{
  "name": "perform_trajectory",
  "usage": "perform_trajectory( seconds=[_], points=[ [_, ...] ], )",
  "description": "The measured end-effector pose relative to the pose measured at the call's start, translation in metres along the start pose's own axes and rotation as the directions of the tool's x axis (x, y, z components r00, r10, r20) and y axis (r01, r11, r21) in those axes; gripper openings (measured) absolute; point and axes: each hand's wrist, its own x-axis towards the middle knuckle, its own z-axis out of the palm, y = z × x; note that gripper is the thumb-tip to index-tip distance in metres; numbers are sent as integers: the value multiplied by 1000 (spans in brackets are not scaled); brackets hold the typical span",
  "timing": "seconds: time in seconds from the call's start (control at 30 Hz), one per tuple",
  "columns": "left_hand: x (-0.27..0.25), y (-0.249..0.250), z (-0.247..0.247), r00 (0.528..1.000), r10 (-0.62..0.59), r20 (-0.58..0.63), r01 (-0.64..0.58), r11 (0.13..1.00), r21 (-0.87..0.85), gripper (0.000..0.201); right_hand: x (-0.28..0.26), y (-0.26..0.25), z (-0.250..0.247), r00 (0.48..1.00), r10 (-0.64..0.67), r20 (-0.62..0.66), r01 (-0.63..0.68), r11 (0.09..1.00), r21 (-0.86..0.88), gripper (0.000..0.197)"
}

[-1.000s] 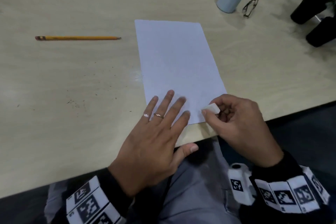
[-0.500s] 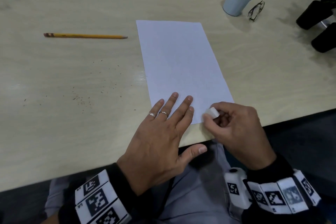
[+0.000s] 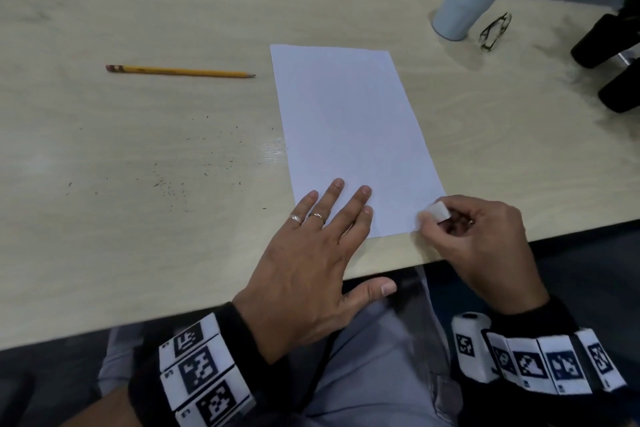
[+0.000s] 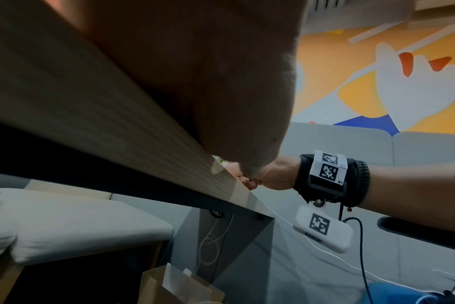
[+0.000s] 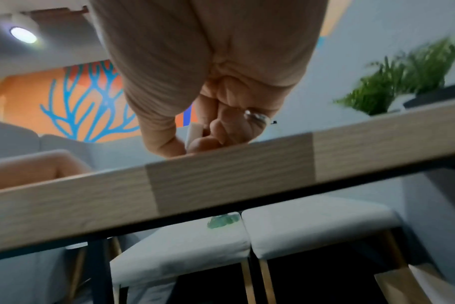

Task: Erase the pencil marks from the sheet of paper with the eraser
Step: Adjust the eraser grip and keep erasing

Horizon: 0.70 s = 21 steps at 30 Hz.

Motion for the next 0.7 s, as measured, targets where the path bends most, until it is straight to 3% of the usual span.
perform_trajectory(
  seconds=[0.1, 0.17, 0.23, 0.3, 0.37, 0.47, 0.6, 0.7],
  points=[
    [1, 0, 0, 1000, -4, 1, 4, 1000, -12, 97, -3, -23, 12, 992, -104, 69, 102, 994, 26, 29],
    [1, 0, 1, 1000, -2, 4, 2, 1000, -10, 97, -6, -25, 21, 985, -116, 127, 105, 991, 85, 27],
    [1, 0, 1, 1000, -4, -3, 4, 1000, -8, 97, -4, -9, 13, 994, -32, 101, 19, 992, 125, 25],
    [1, 0, 1, 1000, -3, -3, 3, 1000, -8, 97, -1, 2, 1, 999, 13, 31, -14, 999, 45, 25],
    [1, 0, 1, 1000, 1, -3, -1, 1000, -15, 97, 0, -3, 1, 1000, -5, 12, 5, 1000, -3, 27],
    [1, -1, 1, 1000, 1, -9, -2, 1000, -26, 97, -3, -27, 19, 986, -118, 117, 117, 993, 19, 32],
    [1, -1, 2, 1000, 0, -12, 0, 1000, -15, 96, 2, -6, 12, 997, -11, 83, 2, 993, 116, 29],
    [0, 0, 2, 1000, 1, -14, -1, 1000, -25, 97, 5, -5, 7, 999, -29, 26, 29, 1000, 3, 31]
  ],
)
